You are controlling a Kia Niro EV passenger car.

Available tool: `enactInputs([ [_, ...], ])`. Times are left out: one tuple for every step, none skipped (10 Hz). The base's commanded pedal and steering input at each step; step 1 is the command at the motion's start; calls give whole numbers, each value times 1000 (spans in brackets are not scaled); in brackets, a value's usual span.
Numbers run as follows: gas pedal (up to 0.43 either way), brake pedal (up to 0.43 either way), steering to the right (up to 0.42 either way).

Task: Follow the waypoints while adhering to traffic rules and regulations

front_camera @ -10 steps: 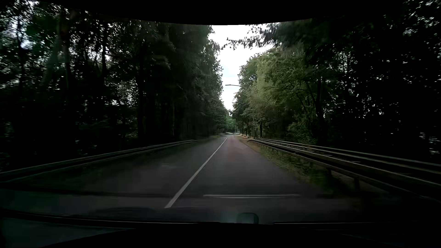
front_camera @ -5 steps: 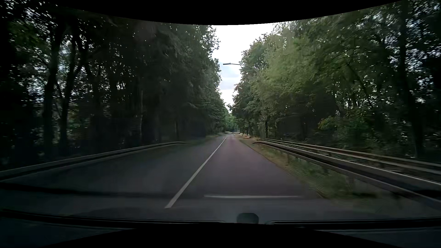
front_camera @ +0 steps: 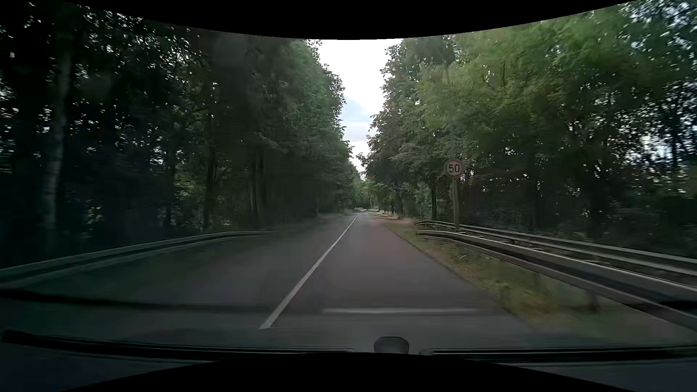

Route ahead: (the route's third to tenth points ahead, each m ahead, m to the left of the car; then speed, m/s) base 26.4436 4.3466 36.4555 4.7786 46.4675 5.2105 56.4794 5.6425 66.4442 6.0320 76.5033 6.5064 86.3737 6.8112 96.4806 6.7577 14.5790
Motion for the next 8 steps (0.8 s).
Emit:
enactInputs([
  [8, 0, -3],
  [0, 0, -3],
  [0, 0, -3],
  [0, 0, -3],
  [0, 0, -3],
  [0, 0, -4],
  [0, 0, -4],
  [0, 0, -4],
])
